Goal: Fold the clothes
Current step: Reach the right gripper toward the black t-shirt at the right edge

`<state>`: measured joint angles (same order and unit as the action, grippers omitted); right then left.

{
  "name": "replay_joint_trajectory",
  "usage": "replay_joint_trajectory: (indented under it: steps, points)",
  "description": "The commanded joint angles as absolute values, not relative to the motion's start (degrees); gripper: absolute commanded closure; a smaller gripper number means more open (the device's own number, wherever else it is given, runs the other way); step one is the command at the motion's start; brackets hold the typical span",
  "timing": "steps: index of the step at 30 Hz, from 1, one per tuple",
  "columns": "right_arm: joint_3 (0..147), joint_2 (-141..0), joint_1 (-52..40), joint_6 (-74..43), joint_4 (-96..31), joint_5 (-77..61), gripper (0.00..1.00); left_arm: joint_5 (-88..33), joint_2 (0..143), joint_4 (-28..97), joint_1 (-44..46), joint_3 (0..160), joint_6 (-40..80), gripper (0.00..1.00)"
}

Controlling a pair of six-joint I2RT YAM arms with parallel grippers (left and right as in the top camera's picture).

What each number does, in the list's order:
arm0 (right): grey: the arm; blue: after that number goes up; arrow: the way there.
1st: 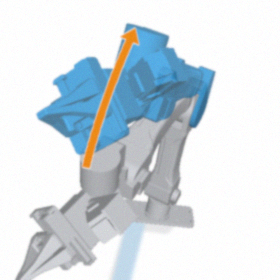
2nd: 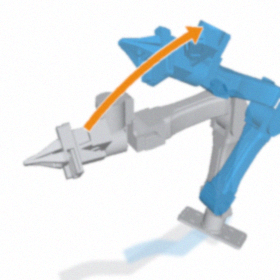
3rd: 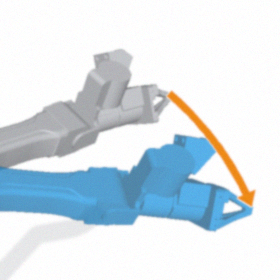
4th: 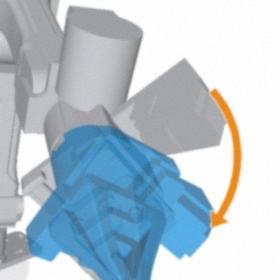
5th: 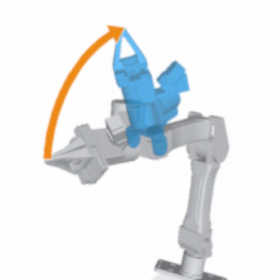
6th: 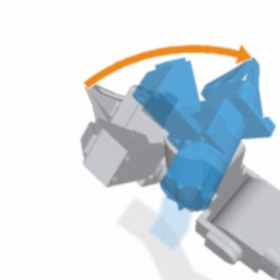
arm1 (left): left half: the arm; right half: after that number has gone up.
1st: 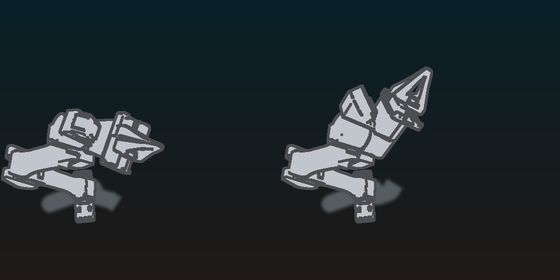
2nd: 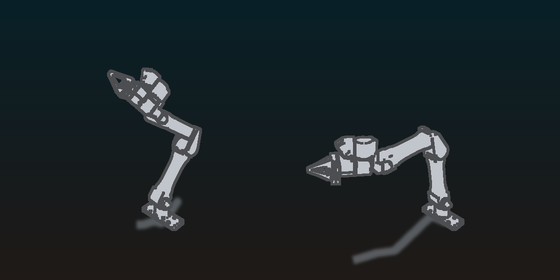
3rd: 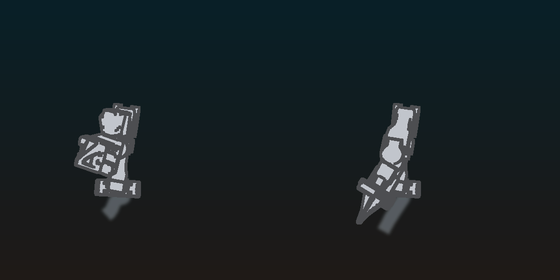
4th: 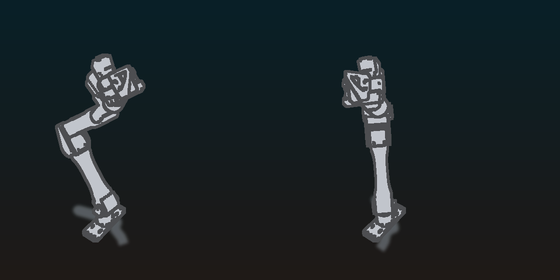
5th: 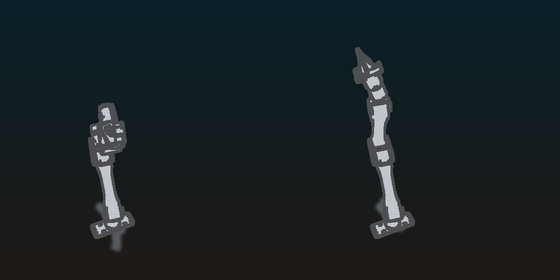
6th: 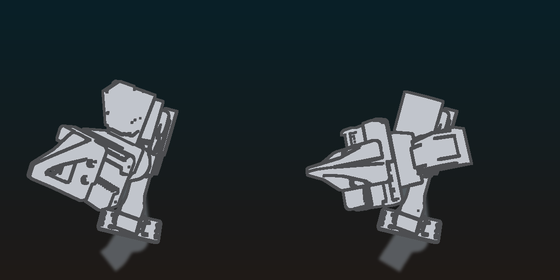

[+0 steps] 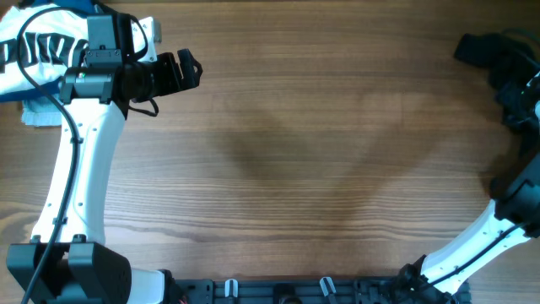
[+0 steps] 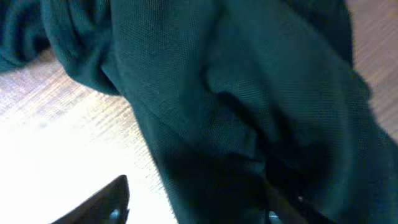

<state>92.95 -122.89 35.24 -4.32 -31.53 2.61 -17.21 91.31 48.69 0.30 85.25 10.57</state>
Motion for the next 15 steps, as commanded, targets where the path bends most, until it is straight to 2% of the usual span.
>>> replay_joint_trajectory:
  steps: [1,2,4,5,10,15]
  points:
    - [94.02,-124.18,35.07,-3.42,-30.5,1.43,0.57,-17.06,91.68,48.71,0.54,86.37,9.45,0.0]
    - [94.02,-124.18,35.07,-3.42,-30.24,1.43,0.64,-17.08,91.66,48.71,0.54,86.37,9.45,0.0]
    - [94.02,-124.18,35.07,-3.42,-30.22,1.45,0.88,-17.06,91.66,48.71,0.54,86.37,9.89,0.0]
    - [94.02,-124.18,35.07,-3.42,-30.2,1.52,0.95,-17.08,91.66,48.71,0.54,86.37,10.17,0.0]
    - [94.19,-123.26,34.94,-4.67,-30.7,0.01,0.96,-17.06,91.66,48.47,0.54,86.37,10.94,0.0]
    - [94.3,-114.37,30.5,-4.49,-31.73,-12.58,0.96,-17.02,91.5,43.94,0.47,86.39,10.92,0.0]
